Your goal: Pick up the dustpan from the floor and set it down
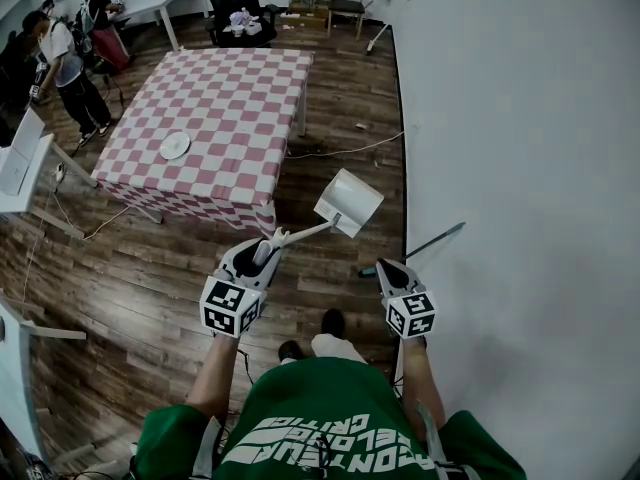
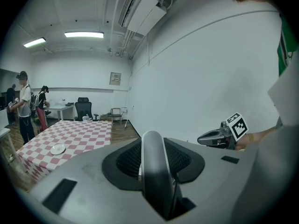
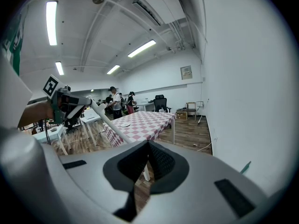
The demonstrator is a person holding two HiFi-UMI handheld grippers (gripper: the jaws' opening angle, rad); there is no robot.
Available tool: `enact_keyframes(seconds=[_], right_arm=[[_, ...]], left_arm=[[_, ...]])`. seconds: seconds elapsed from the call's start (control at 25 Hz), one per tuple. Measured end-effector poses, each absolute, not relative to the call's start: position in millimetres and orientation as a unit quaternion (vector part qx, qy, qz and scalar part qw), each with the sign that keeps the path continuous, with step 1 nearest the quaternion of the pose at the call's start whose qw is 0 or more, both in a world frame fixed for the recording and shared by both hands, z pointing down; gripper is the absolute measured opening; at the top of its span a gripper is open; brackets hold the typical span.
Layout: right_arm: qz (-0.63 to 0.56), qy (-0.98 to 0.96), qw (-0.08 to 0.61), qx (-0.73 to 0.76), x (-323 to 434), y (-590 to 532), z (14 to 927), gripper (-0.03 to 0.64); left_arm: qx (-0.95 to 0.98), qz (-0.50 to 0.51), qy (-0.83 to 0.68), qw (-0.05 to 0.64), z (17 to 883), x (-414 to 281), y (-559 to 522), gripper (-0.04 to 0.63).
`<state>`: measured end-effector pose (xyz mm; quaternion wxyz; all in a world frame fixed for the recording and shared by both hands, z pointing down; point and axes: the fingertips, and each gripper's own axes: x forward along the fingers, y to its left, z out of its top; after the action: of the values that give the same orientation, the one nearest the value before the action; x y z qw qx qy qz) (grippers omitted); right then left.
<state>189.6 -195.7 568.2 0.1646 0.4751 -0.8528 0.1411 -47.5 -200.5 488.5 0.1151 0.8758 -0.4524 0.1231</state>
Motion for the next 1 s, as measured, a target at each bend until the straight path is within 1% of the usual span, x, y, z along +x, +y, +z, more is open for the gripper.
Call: enact_keyframes(seconds=[0.72,1.0], right_arm=[[0.146,-0.853,0.171,0.471,181,-193,577,0.008],[0.149,-0.853,0.178,0.468,178,-192,585,0.008]], left_arm=[[0.87,0.145,-0.445,0.153,525,-54,-188,0.126],[0.865,0.167,-0.444,0.165,549,-57,-184,0.126]])
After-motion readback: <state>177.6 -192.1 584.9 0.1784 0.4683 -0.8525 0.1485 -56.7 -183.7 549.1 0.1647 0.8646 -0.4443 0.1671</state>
